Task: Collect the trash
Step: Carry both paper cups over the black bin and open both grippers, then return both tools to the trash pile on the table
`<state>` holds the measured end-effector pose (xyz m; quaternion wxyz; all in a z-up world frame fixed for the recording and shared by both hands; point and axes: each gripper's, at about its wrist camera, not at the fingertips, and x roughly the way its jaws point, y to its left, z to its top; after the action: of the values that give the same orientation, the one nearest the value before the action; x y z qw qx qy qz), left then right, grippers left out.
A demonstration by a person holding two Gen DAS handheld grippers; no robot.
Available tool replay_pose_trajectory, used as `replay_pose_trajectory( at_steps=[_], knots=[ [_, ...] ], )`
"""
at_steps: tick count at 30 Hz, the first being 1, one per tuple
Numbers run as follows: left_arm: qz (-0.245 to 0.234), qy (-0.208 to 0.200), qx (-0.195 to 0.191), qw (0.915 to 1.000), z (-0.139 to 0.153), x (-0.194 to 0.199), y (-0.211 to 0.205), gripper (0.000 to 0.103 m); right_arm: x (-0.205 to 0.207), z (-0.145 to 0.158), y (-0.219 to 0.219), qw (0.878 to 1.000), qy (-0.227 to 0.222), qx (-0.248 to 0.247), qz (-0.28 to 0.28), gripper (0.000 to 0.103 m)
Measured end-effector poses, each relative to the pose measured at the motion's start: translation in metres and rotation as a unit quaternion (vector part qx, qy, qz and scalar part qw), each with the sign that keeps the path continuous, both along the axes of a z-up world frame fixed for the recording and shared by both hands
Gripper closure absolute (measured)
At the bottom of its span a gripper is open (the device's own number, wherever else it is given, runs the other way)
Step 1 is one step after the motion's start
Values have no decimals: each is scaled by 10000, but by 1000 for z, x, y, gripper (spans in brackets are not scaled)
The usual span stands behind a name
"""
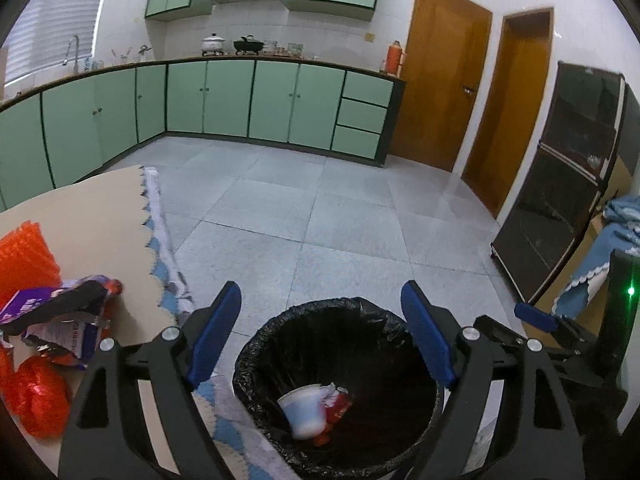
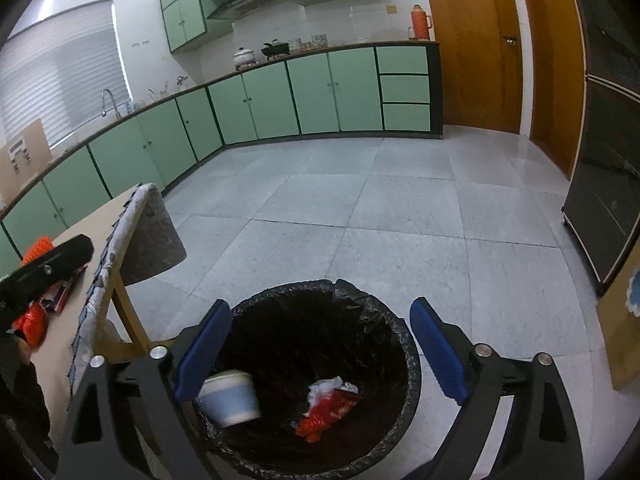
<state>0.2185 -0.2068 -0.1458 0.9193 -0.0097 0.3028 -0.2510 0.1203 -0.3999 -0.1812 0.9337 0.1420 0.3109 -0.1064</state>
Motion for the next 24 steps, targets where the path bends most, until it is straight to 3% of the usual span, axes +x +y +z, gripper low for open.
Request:
replay_pose_trajectory(
  at_steps=[7, 13, 19, 24],
  knots=[
    [430, -272, -36, 9987, 20, -13, 36, 20, -5, 19, 19, 9998, -215, -28, 38, 6],
    [923, -612, 116, 9938, 39, -35, 88, 18, -4, 42, 62, 9978, -464, -206, 432, 6],
    [1697, -822, 393, 9813, 49, -55, 158, 18, 9, 55, 124, 9922, -661, -259, 1021, 6],
    [2404, -925, 696, 9638, 51, -69, 211, 18, 24, 56, 180, 9853, -719, -276, 1523, 6]
  ],
)
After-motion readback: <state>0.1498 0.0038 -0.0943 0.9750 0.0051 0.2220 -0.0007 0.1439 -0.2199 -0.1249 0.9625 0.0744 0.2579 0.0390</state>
